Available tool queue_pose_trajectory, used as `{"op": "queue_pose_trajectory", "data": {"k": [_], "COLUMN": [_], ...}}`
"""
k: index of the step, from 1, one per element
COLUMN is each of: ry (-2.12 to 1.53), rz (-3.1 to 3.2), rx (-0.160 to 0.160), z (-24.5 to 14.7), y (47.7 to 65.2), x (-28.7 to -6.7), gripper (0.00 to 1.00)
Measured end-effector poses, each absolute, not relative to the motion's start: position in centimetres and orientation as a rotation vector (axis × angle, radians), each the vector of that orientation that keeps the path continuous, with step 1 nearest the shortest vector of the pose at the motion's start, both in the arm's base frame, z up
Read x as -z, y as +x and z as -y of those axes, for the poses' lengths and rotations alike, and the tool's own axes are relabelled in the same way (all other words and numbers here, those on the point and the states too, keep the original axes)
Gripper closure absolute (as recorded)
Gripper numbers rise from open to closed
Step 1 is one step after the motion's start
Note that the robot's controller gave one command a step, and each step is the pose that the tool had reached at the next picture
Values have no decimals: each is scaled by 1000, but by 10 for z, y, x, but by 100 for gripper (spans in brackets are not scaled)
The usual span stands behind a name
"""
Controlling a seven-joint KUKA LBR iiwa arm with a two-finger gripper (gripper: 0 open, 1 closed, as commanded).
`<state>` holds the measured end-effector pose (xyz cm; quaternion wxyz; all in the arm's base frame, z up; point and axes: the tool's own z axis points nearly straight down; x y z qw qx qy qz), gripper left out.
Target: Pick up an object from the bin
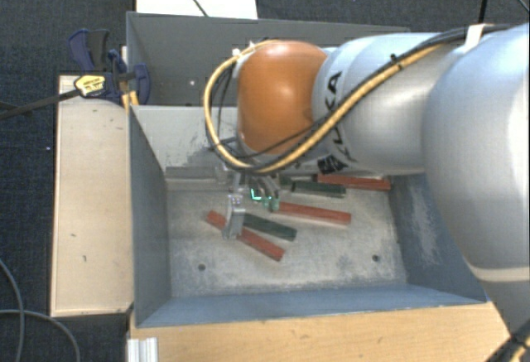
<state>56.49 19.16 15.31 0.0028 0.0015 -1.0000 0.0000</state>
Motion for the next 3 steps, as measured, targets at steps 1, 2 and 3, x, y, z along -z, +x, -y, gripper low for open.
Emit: {"op": "queue_pose_trajectory", "data": {"k": [1,2,3], "ry": [-2,-6,170], "rz": [3144,3152,3142], "rx": [2,7,3], "z": [-191,-190,-173], "y": [567,568,572], "x": [-158,-150,-87], "gripper": [0,0,0]}}
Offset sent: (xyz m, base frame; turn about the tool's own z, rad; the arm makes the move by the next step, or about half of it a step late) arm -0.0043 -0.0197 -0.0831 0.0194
